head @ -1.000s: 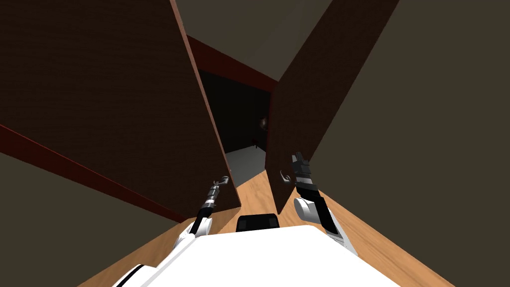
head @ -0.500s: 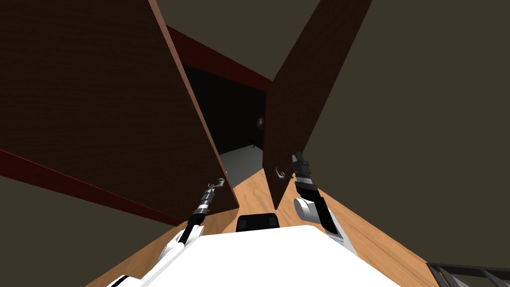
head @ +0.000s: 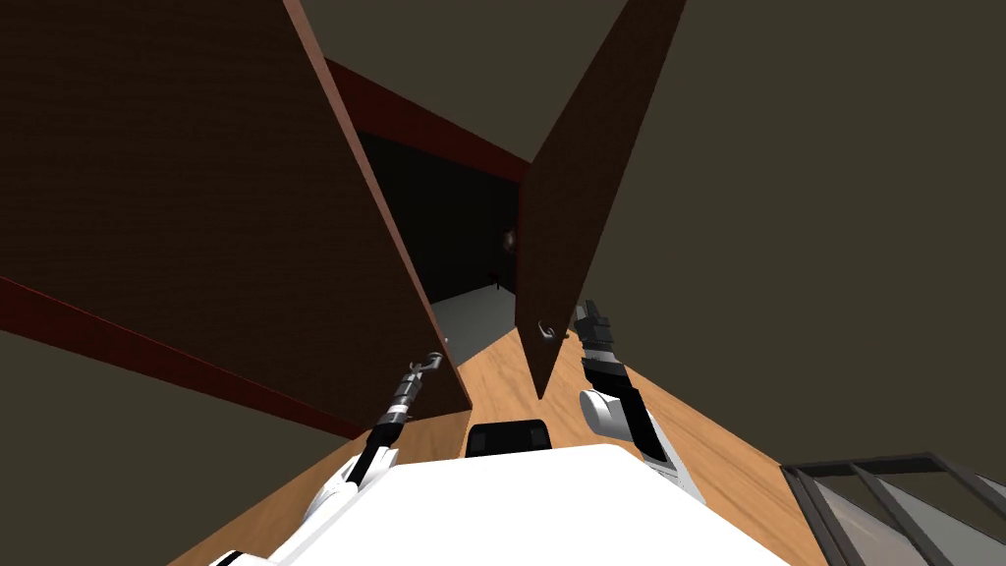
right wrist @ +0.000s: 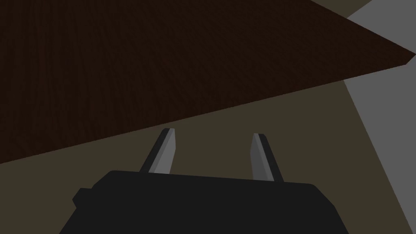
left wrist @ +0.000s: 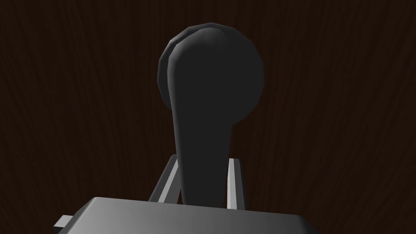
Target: Pull the door open
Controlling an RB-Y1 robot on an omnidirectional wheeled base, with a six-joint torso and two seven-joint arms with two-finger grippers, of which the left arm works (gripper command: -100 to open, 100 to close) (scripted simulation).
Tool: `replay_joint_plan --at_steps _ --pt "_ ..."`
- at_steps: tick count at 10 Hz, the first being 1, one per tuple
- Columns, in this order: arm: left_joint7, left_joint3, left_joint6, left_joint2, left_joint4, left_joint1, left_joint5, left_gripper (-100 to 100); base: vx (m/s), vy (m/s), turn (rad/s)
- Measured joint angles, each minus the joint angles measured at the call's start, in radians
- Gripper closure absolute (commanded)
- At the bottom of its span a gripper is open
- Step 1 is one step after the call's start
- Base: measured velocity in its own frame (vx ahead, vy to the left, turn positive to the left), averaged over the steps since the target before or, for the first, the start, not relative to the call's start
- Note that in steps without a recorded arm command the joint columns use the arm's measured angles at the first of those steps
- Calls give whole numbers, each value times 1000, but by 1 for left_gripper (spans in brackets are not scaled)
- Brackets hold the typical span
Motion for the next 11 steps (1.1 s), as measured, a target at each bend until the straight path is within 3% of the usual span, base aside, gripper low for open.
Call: replay_joint_plan --at_steps 1,2,4,5,8,11 --pt "11 -6 -11 1 4 -1 -15 100 -264 70 -130" --pt "22 -12 -5 10 -24 17 -28 100 -158 67 -49" --pt "43 -26 -37 3 15 9 -53 100 -173 114 -88" --pt "46 -29 -20 11 -45 40 -61 100 -135 61 -48" --pt "53 -35 -37 5 -8 22 -70 100 -53 9 -59" --pt "68 -40 -72 30 -12 49 -61 100 -142 38 -131"
